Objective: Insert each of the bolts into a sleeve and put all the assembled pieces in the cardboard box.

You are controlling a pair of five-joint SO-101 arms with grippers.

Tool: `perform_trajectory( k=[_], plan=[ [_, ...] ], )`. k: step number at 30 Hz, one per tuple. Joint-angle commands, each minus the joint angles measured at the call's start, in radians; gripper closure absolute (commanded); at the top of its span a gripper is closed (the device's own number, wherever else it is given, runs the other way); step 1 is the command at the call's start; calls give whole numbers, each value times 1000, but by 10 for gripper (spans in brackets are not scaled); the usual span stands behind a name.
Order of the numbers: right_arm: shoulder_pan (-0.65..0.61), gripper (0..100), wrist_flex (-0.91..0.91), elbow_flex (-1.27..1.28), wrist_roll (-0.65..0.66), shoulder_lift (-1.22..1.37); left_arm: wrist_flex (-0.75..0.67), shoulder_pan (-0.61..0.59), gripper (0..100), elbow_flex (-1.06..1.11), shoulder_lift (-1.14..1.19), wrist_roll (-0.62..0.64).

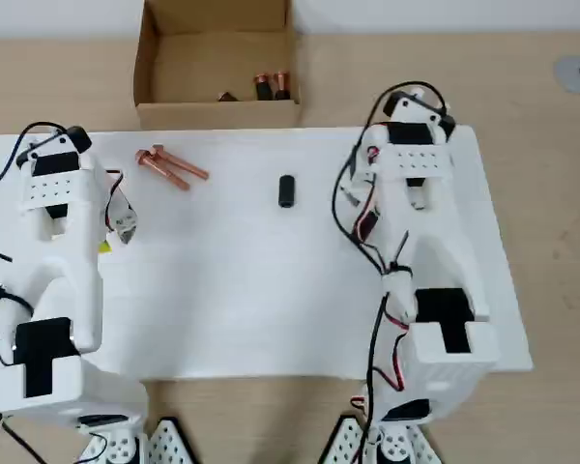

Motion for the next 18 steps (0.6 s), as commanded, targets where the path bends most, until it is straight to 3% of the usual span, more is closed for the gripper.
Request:
perform_trajectory(
  k=[1, 18],
  plan=[
    [-58, 771, -2, 16, -6, 7, 2, -14, 916, -43, -5, -8],
    [-76, 771, 5, -19, -6, 73, 2, -15, 916, -41, -5, -9]
  ],
)
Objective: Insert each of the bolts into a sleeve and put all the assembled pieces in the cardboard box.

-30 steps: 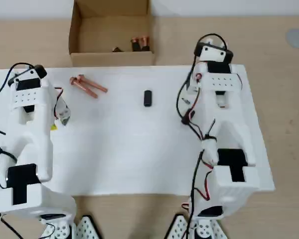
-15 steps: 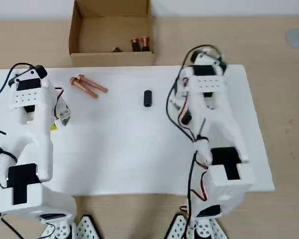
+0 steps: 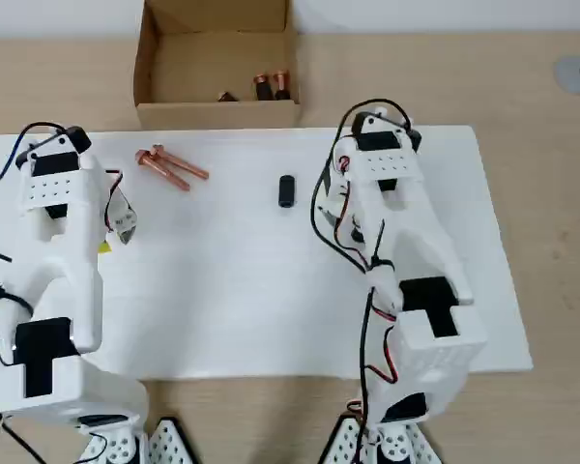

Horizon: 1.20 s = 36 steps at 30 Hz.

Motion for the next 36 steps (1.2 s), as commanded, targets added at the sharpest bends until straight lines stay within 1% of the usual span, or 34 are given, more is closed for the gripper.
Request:
perform_trajectory(
  k=[1, 5, 10, 15, 26, 32, 36],
  plan=[
    [-13, 771, 0, -47, -9, -4, 2, -14, 916, -40, -4, -11],
    [4, 771, -2, -77, -11, -4, 2, -14, 916, -40, -4, -11],
    [59, 771, -5, -114, -11, -2, 3, -14, 916, -40, -4, -11],
    [102, 771, -51, -116, -2, 12, 3, -14, 916, -40, -4, -11],
    [107, 772, -44, -179, -5, 145, 20, -14, 917, -40, -4, -37],
    [104, 860, -44, -182, -9, 156, 29, -14, 917, -41, -4, -37],
    [104, 884, -44, -182, -6, 156, 29, -14, 917, -41, -4, -37]
  ],
)
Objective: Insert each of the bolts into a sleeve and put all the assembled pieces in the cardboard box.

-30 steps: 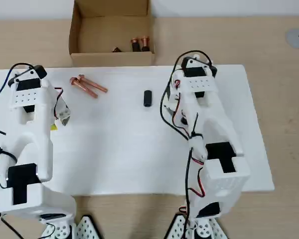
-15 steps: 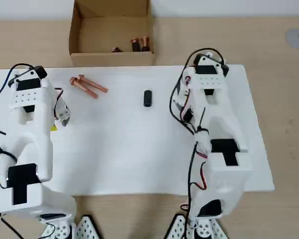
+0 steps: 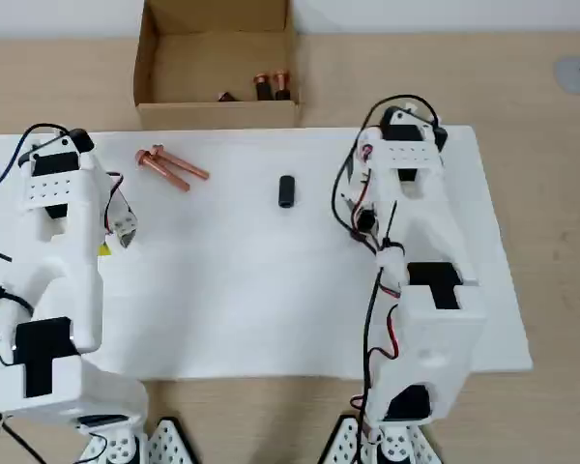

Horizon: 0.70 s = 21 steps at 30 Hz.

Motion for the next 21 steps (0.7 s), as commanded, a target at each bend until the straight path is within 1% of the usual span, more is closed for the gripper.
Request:
perform_trajectory(
  k=[1, 5, 7, 10, 16, 20, 21],
  plan=[
    [4, 888, -11, -48, 0, 4, 5, -14, 917, -41, -4, -8],
    [4, 920, -11, -48, 9, 5, 5, -14, 917, -41, -4, -8],
    [4, 937, -11, -48, 46, 2, 5, -14, 917, -41, -4, -8],
    [4, 963, -11, -50, 64, -1, 5, -14, 917, -41, -4, -8],
    [7, 968, -9, -54, 64, -12, 5, -14, 917, -41, -4, -8],
    [7, 966, 66, -81, 71, -77, 5, -14, 917, -41, -4, -8],
    [4, 966, 78, -82, 91, -90, 5, -14, 918, -41, -4, -8]
  ],
)
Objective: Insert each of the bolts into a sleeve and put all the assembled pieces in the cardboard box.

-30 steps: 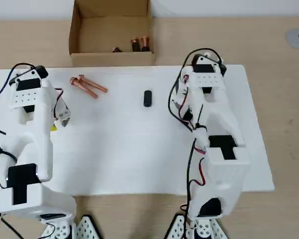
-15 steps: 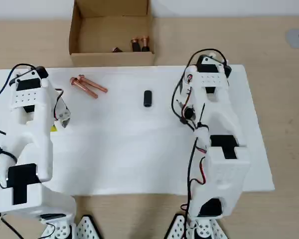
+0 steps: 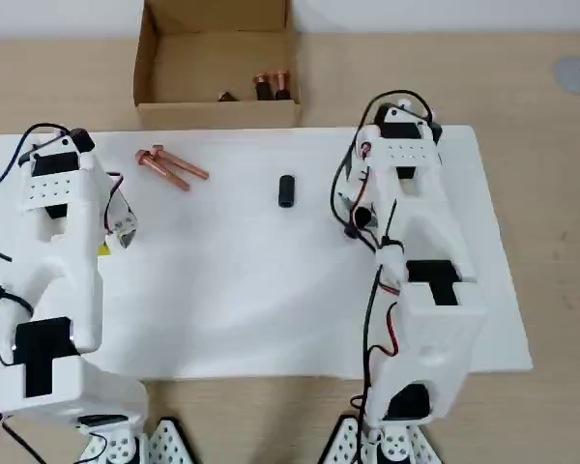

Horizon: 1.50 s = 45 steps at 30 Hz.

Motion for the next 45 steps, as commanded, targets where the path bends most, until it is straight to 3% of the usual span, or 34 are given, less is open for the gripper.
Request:
perform_trajectory(
  k=[1, 24, 31, 45],
  plan=[
    [2, 966, 43, -53, 60, -96, 5, -14, 918, -41, -4, -3],
    [-1, 961, 48, -45, 173, -104, 5, -14, 919, -41, -7, -6],
    [-2, 822, 41, -2, 178, -104, 6, -14, 964, -41, -7, -54],
    [-67, 818, 55, 2, 176, -104, 38, -14, 964, -49, -10, -54]
  ],
)
